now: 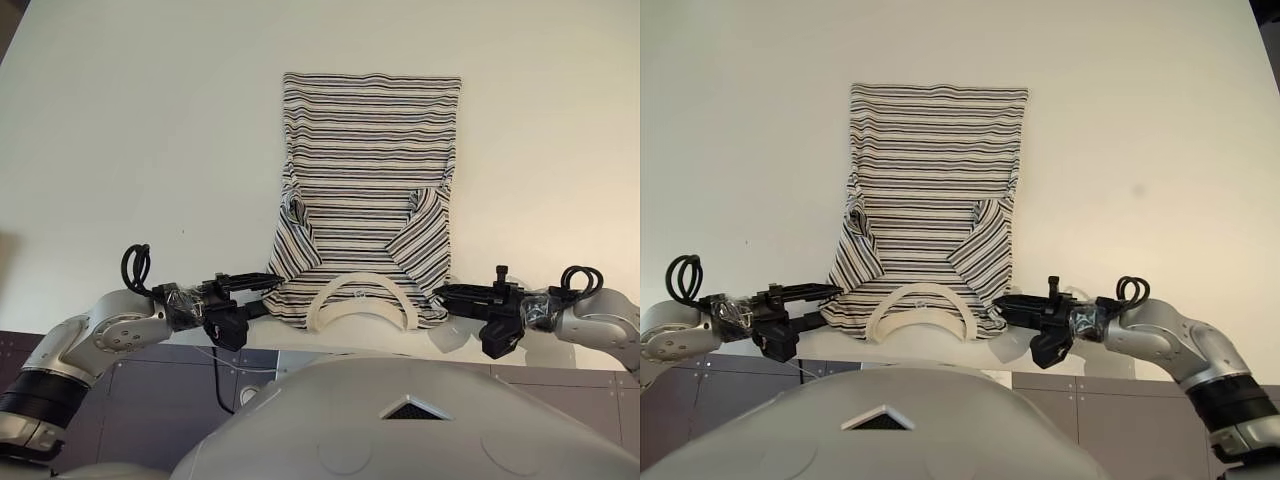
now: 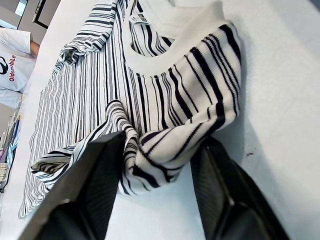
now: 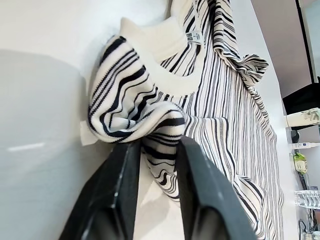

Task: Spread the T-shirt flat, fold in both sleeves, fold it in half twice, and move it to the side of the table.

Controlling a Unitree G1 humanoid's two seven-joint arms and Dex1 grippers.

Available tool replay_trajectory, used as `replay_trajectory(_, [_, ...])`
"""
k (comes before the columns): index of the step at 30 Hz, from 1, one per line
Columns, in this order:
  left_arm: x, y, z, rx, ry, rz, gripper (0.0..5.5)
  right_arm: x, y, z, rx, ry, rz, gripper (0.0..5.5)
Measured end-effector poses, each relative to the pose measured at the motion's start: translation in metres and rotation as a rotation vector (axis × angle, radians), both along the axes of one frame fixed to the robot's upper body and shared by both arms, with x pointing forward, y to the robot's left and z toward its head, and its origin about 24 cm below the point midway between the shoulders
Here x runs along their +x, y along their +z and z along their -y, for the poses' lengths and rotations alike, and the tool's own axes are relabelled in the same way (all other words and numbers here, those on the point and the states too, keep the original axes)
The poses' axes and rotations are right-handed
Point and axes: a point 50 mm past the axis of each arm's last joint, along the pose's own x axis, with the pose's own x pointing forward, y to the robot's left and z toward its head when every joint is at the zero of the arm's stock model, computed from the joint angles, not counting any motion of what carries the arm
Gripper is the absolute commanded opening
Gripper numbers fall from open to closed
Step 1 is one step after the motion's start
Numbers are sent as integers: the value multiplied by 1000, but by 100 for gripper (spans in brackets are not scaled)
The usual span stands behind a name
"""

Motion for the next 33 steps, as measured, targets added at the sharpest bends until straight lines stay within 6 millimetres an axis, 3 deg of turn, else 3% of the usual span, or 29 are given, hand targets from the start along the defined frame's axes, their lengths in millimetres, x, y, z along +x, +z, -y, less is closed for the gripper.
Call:
replay_trajectory(3, [-1,-2,0,3,1,-14,123,0,-1,-1,-14,5,-7,10])
replay_trajectory(8, [-2,-6,-1,11,5,-31,29,1,0,-3,-26,19,-7,10])
replay_trajectory(11, [2,-5,-2,20,42,-60,11,2,2,-5,-28,-1,-24,10])
replay_trajectory(14, [0,-2,2,-27,178,-184,11,-2,5,-6,-1,-95,-155,10])
replay_trajectory(18, [-32,14,18,-108,259,-565,11,-21,23,-9,82,-242,-560,10])
replay_trajectory(20, [-41,32,31,-170,246,-728,11,-27,37,-7,102,-267,-749,10])
replay_trajectory(22, [-29,41,33,-225,284,-761,11,-20,42,0,125,-330,-797,10])
replay_trajectory(23, [-9,44,30,-256,336,-722,11,-9,45,4,145,-393,-790,10])
replay_trajectory(25, [45,57,23,-362,481,-561,11,31,53,8,227,-535,-701,10])
replay_trajectory(27, [79,68,22,-442,554,-472,11,67,62,10,286,-611,-601,10])
replay_trajectory(33, [157,46,24,-435,703,-308,11,154,55,-9,391,-826,-338,10])
